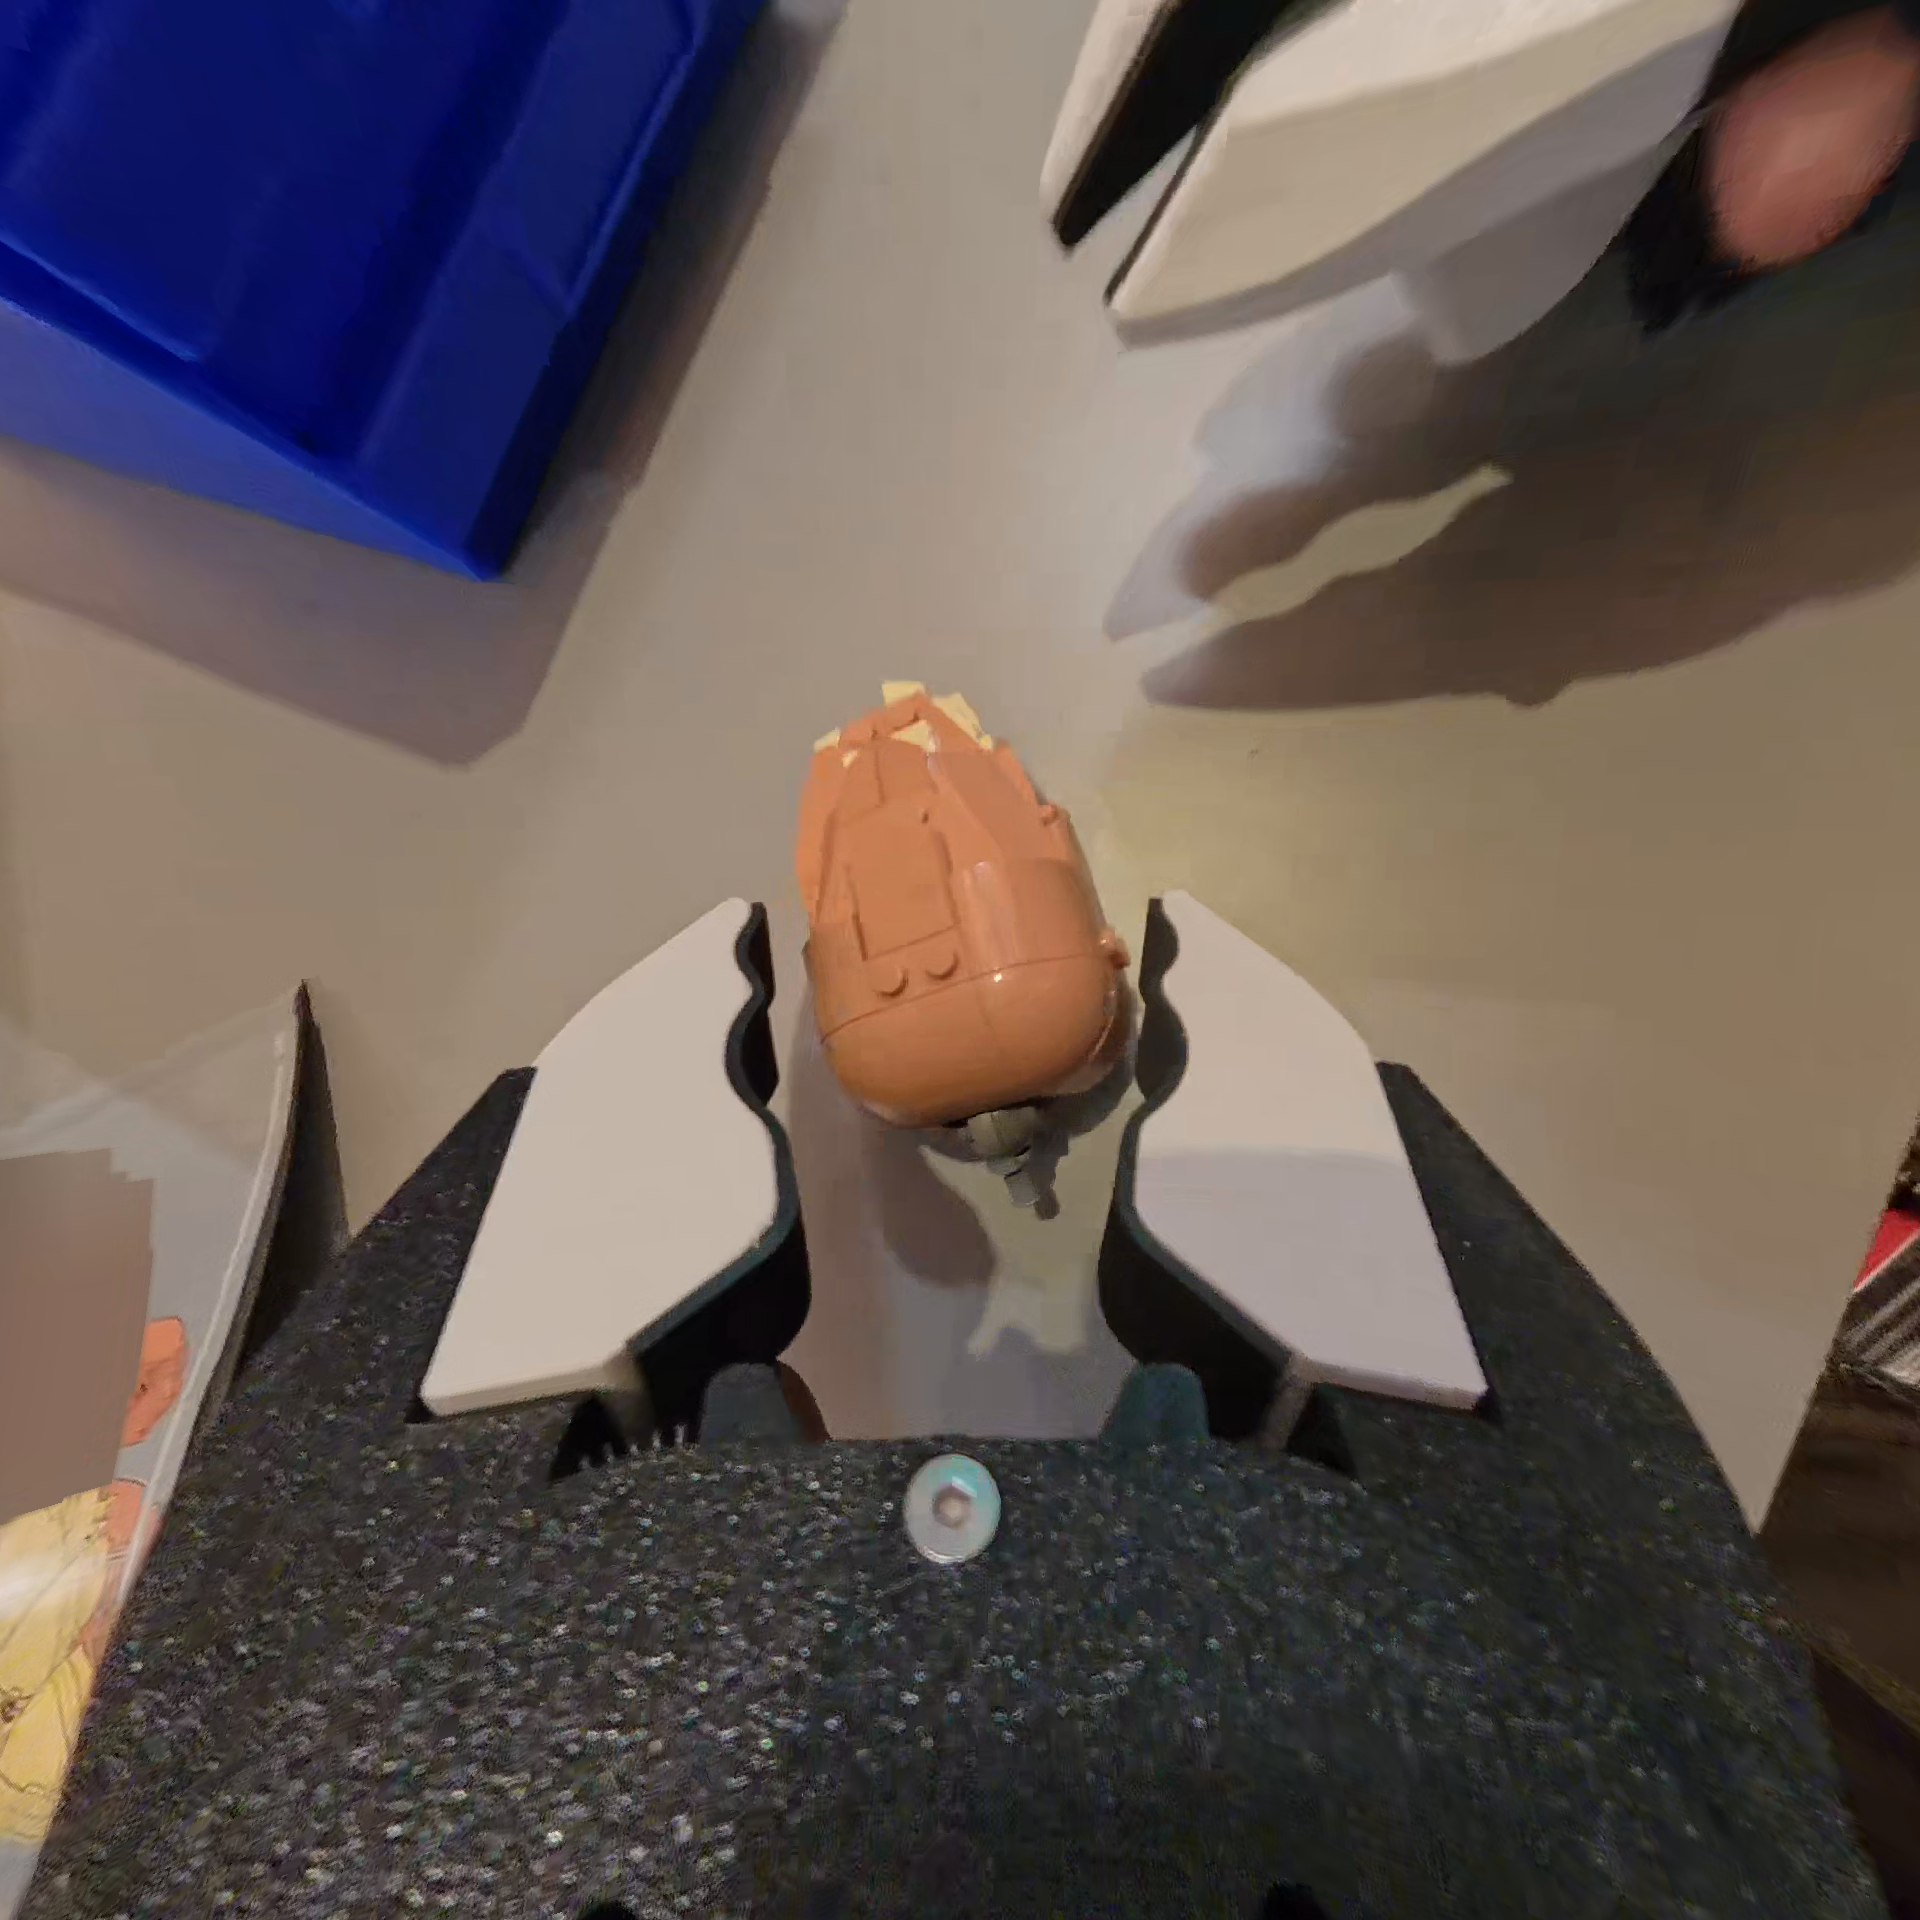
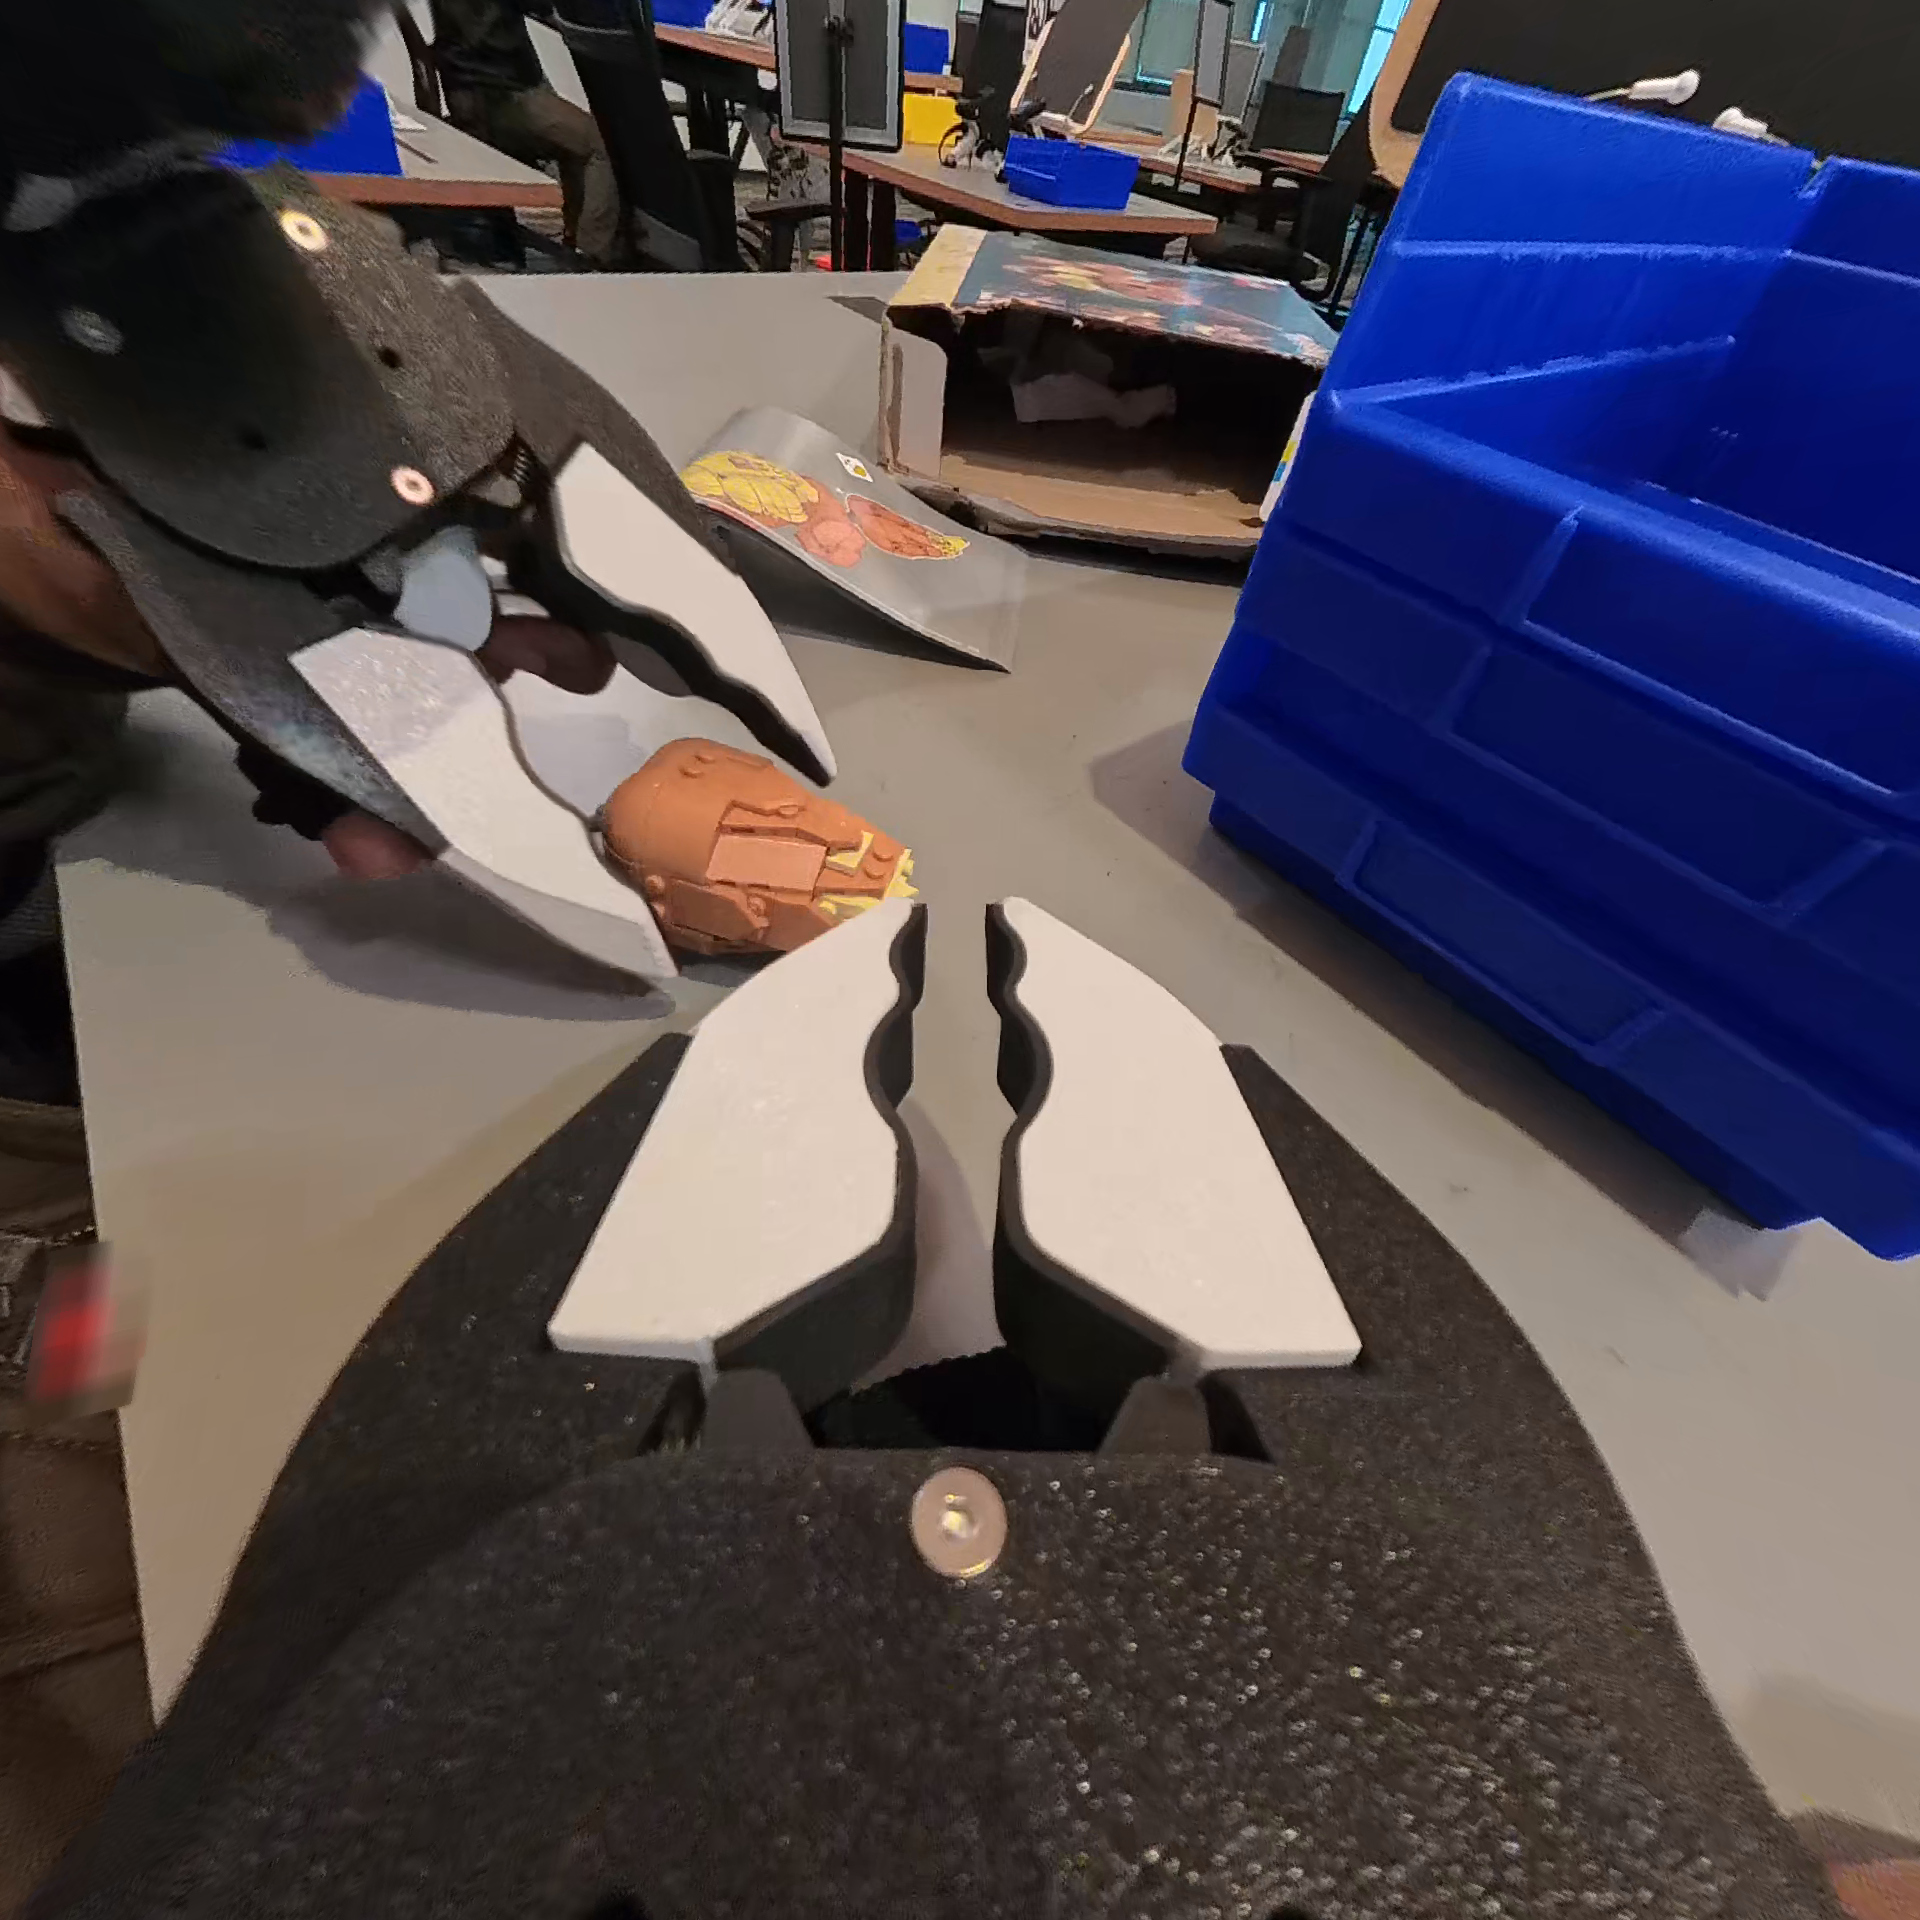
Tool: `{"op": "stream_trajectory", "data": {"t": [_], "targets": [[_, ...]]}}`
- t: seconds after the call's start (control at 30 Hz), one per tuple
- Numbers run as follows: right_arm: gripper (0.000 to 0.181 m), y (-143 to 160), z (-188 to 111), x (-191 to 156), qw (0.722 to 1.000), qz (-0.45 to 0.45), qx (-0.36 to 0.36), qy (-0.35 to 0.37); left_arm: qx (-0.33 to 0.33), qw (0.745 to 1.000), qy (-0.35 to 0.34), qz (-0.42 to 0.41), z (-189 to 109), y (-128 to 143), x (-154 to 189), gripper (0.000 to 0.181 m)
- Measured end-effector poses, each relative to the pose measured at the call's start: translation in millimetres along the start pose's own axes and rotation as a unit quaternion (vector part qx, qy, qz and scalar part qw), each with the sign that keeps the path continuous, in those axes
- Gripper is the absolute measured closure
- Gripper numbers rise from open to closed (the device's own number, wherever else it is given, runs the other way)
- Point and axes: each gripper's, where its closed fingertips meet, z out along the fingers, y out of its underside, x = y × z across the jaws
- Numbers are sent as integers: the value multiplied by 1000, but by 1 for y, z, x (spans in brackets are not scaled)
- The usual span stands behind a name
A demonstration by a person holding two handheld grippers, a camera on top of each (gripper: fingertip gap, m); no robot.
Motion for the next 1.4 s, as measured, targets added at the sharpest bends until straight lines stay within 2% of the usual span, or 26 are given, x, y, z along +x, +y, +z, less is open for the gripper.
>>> {"op": "stream_trajectory", "data": {"t": [0.1, 0.23, 0.47, 0.63, 0.7, 0.83, 1.0, 1.13, 1.3, 1.4], "targets": [[170, 1, 1, -1, 1000, -3, -3, 1, -20, 1000, 12, -9, 9, 8, 2, 109], [170, 3, 3, -4, 1000, -14, -14, -3, 4, 998, 40, -43, 17, 3, 4, 116], [158, 10, 8, -21, 997, -64, -41, -35, 58, 997, 43, -29, 11, -1, 15, 117], [150, 14, 11, -26, 990, -127, -49, -30, 118, 993, -29, 3, -4, -10, 8, 117], [143, 11, 12, -24, 982, -180, -58, -20, 153, 986, -69, -4, -13, -17, -1, 117], [140, -16, 11, -13, 934, -353, -52, 25, 215, 968, -122, -31, -29, -28, -12, 118], [134, -42, 20, -12, 877, -480, -31, -13, 245, 945, -215, 28, -45, -37, -19, 118], [122, -48, 30, -5, 861, -507, -33, -24, 222, 932, -269, 94, -44, -38, -17, 118], [127, -45, 31, -12, 881, -471, 15, -31, 199, 933, -275, 116, -37, -34, -17, 118], [128, -29, 36, -11, 881, -473, -6, -27, 183, 937, -272, 119, -32, -30, -18, 118]]}}
